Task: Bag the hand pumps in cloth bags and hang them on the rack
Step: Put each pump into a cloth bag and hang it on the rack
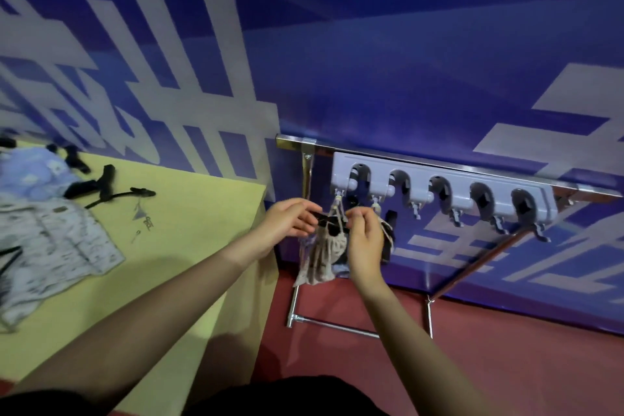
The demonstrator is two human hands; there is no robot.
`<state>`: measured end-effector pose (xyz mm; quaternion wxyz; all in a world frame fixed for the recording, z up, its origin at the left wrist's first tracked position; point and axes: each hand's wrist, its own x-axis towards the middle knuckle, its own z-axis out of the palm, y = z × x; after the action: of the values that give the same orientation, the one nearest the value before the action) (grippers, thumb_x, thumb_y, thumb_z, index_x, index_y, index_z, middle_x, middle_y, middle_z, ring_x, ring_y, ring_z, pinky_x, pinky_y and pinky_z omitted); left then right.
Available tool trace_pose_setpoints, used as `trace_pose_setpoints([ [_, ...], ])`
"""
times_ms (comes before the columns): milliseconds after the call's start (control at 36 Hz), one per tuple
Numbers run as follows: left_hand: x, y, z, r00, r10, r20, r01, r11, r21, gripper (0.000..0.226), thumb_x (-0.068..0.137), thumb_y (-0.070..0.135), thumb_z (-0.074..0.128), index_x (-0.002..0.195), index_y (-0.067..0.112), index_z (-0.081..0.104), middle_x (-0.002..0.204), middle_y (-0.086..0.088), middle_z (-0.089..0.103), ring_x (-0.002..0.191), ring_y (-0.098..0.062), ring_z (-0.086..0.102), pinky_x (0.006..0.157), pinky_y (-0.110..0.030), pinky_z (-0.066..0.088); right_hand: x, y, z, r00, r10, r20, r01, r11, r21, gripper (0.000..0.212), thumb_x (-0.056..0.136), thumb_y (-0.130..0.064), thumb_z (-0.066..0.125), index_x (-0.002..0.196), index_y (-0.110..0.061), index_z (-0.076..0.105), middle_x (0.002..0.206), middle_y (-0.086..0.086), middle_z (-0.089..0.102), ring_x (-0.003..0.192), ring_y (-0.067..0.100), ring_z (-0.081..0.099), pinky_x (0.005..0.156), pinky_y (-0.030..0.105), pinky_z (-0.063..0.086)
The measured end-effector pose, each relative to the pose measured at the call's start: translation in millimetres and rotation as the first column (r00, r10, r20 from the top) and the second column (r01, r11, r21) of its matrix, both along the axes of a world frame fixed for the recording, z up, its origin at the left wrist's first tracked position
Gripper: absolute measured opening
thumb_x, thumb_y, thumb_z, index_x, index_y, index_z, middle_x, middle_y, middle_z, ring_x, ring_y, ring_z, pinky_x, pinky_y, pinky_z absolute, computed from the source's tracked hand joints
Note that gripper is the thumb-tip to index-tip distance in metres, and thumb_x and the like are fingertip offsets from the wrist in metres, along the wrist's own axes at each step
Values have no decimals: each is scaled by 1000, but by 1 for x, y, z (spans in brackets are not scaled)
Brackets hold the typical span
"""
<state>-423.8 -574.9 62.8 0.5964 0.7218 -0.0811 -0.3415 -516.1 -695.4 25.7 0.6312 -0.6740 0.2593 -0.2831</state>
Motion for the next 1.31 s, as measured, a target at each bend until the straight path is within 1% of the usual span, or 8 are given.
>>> trace_pose_setpoints([
  [167,25,110,0,987,156,34,-156,988,-12,30,100,13,39,86,6,65,67,-4,59,55,-11,57,63,-22,48,40,89,16,969,236,-69,-208,937,282,32,99,-10,43,70,-15,58,50,-11,48,47,4,40,46,16,31],
  [278,47,199,-8,957,289,42,-290,956,38,31,100,17,40,86,7,66,69,-4,58,60,-15,56,61,-20,49,67,161,15,912,394,-114,-358,901,245,34,98,-9,44,68,-15,57,54,-6,46,47,4,40,47,17,32],
  [417,72,301,-22,910,414,-28,-409,905,118,26,97,15,46,83,5,66,68,-7,57,56,-17,53,61,-25,46,94,253,0,861,448,-241,-399,888,228,33,94,-7,45,65,-16,58,54,-5,48,49,8,42,46,16,33],
  [667,109,442,-42,899,419,-127,-364,876,316,26,97,12,50,78,5,66,67,-9,58,56,-21,54,53,-27,44,126,376,-10,765,515,-387,-432,856,285,29,91,-9,45,67,-14,60,59,0,51,52,12,43,47,22,32],
  [778,119,476,-44,890,440,-119,-375,856,356,20,94,11,55,78,7,67,69,-9,59,57,-21,55,53,-27,44,130,402,-7,739,529,-417,-441,848,294,28,91,-10,45,68,-15,60,60,-1,51,54,13,44,49,23,32],
  [944,133,526,-23,785,619,31,-613,768,185,20,98,10,48,91,5,66,73,-8,59,63,-18,56,57,-23,50,153,423,5,725,571,-387,-419,810,410,22,92,-13,46,75,-11,61,60,1,52,52,14,44,51,25,33],
  [1056,132,557,-24,814,580,18,-565,784,258,13,92,19,59,99,10,66,82,-7,62,74,-23,59,78,-36,51,163,429,5,691,604,-397,-460,791,403,21,92,-13,46,76,-11,60,61,2,52,52,15,44,51,25,34],
  [1306,145,589,-56,852,520,-66,-452,793,408,28,96,31,55,111,8,60,92,-8,61,79,-22,59,68,-30,50,157,438,-32,615,598,-514,-414,800,434,19,92,-12,47,80,-10,62,62,2,51,51,14,42,48,22,34],
])
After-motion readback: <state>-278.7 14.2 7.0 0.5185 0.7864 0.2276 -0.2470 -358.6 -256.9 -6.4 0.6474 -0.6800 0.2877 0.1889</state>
